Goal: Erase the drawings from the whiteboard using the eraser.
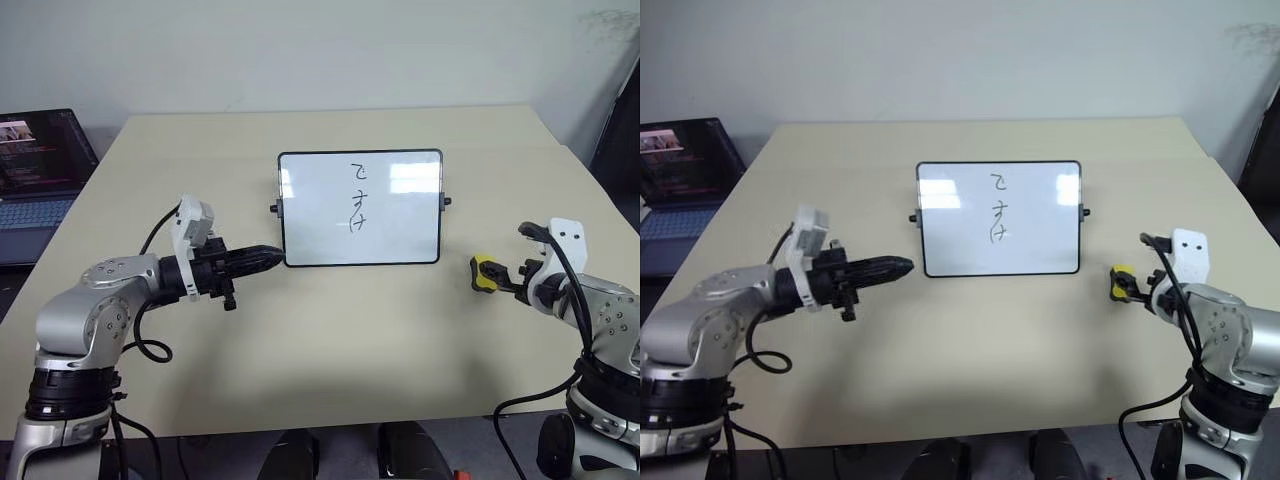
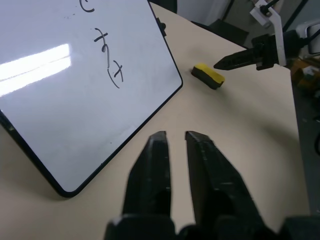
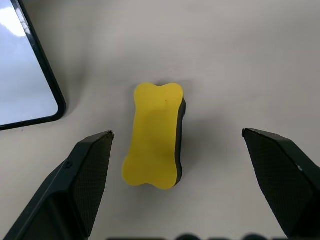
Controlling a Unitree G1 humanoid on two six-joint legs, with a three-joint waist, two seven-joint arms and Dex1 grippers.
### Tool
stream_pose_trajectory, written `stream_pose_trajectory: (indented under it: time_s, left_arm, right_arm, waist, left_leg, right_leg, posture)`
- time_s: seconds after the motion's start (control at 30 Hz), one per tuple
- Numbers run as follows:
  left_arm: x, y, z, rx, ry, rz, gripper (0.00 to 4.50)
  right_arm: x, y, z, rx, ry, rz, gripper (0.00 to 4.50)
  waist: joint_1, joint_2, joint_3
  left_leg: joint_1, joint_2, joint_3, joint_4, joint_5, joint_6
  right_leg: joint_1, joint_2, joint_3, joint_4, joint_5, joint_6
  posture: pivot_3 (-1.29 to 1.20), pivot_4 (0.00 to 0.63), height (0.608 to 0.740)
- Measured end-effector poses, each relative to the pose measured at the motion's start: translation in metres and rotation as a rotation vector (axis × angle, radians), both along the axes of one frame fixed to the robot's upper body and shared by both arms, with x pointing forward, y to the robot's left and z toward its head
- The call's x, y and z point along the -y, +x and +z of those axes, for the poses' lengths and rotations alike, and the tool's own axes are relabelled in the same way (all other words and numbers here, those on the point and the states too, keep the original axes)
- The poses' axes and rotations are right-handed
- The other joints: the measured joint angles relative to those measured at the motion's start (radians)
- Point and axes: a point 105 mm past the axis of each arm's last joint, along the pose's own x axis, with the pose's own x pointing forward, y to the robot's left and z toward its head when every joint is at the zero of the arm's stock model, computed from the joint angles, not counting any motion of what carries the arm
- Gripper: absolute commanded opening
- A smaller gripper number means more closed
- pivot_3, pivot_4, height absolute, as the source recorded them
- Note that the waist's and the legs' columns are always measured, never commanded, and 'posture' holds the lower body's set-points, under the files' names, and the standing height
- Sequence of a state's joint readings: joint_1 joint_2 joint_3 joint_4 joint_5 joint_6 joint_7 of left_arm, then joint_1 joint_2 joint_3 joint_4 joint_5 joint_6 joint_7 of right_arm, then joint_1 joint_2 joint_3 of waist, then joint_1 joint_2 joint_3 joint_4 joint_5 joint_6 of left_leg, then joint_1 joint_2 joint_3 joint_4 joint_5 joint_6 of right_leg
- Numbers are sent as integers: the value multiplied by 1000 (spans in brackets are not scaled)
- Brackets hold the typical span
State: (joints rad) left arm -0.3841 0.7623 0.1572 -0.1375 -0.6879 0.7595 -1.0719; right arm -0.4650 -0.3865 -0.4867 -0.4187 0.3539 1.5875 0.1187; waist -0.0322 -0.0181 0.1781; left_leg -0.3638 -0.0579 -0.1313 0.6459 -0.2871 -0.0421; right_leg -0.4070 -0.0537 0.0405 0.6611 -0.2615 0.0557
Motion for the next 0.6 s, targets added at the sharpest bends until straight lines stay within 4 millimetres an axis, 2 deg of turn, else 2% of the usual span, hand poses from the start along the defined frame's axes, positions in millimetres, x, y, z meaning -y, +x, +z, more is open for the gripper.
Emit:
stream_pose_trajectory:
  time_s: [0.23, 0.27, 0.6]
  left_arm:
    - [0, 2, -1, -35, 0, -73, 4240]
    - [0, 2, 0, -33, -1, -84, 4451]
    - [-6, 7, -13, -30, 80, -151, 4451]
  right_arm:
    - [-1, 2, 3, -1, -10, -3, 4500]
    - [-1, 2, 4, -1, -10, -2, 4500]
    - [-2, 5, 2, -16, -37, -30, 4500]
  waist:
    - [-1, 0, 0]
    - [-1, 0, 0]
    - [-1, 0, 0]
  left_leg:
    - [0, 0, 0, 0, 0, 0]
    - [0, 0, 0, 0, 0, 0]
    - [0, 0, 0, 0, 0, 0]
  right_leg:
    - [0, 0, 0, 0, 0, 0]
    - [0, 0, 0, 0, 0, 0]
    - [-1, 0, 0, 0, 0, 0]
  posture:
    - [0, 150, 740]
    - [0, 150, 740]
    - [0, 150, 740]
